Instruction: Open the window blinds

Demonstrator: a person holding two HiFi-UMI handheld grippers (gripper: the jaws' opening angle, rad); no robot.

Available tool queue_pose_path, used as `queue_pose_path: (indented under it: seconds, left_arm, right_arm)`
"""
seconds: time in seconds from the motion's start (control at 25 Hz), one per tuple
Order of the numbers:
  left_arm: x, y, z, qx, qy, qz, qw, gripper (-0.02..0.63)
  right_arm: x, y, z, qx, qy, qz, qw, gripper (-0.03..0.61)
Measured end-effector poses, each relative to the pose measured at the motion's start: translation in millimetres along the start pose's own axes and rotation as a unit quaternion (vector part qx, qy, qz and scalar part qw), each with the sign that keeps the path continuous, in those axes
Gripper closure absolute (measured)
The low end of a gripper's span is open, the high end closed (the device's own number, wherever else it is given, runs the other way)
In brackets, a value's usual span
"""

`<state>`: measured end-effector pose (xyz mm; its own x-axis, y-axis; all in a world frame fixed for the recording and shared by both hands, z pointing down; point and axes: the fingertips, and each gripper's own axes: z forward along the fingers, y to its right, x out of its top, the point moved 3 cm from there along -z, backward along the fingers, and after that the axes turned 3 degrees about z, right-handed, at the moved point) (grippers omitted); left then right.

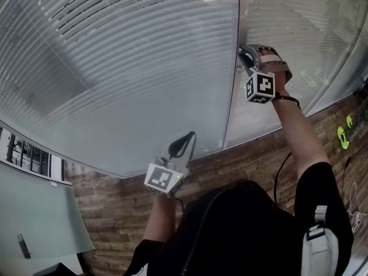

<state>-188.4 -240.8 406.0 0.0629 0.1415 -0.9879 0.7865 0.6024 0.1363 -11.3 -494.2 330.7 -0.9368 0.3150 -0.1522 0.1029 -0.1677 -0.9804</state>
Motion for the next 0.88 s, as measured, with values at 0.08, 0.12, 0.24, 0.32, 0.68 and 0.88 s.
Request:
queue_pose_path:
  seconds: [0.08, 0.12, 0.24, 0.32, 0.68, 0.88]
  left_arm:
    - [3.7, 3.0, -1.0, -0.002, -0.011, -0.01, 0.9999, 0.61]
    - [3.5, 3.9, -1.2, -0.002, -0.012, -0.011, 0.9999, 0.609]
    - [-0.9, 3.1, -1.1, 0.002, -0.001, -0.003, 1.0, 0.609]
    - [-1.9, 3.1, -1.5, 0.002, -0.003, -0.002, 1.0, 0.609]
    - [-5.7, 3.3, -3.6, 0.006, -0.008, -0.001, 0.9999, 0.609]
    - [2.5, 7.4, -2.9, 0.0, -0.026, -0.012, 0.9996, 0.609]
  right_arm:
    - [0.3, 0.9, -0.6, -0.005, -0.001, 0.0, 1.0, 0.456]
    - [0.5, 1.5, -1.2, -0.007, 0.0, 0.003, 1.0, 0.456]
    - [0.8, 2.7, -1.3, -0.01, 0.001, 0.014, 1.0, 0.456]
    - [2.2, 3.2, -1.3, -0.01, 0.002, 0.03, 0.999, 0.456]
    - [1.7, 5.1, -2.4, -0.005, 0.011, 0.131, 0.991, 0.456]
    - [-1.1, 8.4, -2.4, 0.003, 0.02, 0.227, 0.974, 0.456]
